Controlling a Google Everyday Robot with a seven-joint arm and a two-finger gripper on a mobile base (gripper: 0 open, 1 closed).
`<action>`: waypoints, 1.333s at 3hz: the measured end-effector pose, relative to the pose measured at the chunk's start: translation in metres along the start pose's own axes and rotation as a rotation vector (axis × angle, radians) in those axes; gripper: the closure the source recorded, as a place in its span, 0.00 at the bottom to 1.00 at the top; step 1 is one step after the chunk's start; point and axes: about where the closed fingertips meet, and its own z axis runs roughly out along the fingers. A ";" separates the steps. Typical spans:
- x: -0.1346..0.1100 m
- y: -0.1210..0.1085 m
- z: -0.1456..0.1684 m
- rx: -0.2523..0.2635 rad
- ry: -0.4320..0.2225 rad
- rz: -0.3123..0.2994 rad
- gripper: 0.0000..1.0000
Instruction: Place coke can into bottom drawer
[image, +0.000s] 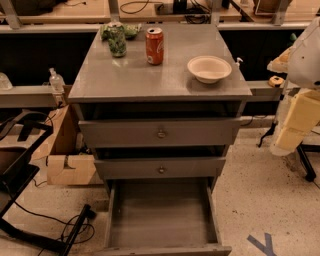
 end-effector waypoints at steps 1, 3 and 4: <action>-0.002 -0.003 0.000 0.007 -0.011 0.000 0.00; -0.048 -0.098 -0.011 0.208 -0.411 0.043 0.00; -0.088 -0.152 -0.021 0.320 -0.786 0.079 0.00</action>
Offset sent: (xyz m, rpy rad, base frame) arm 0.1015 0.0268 0.0474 0.3450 -0.3354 0.0369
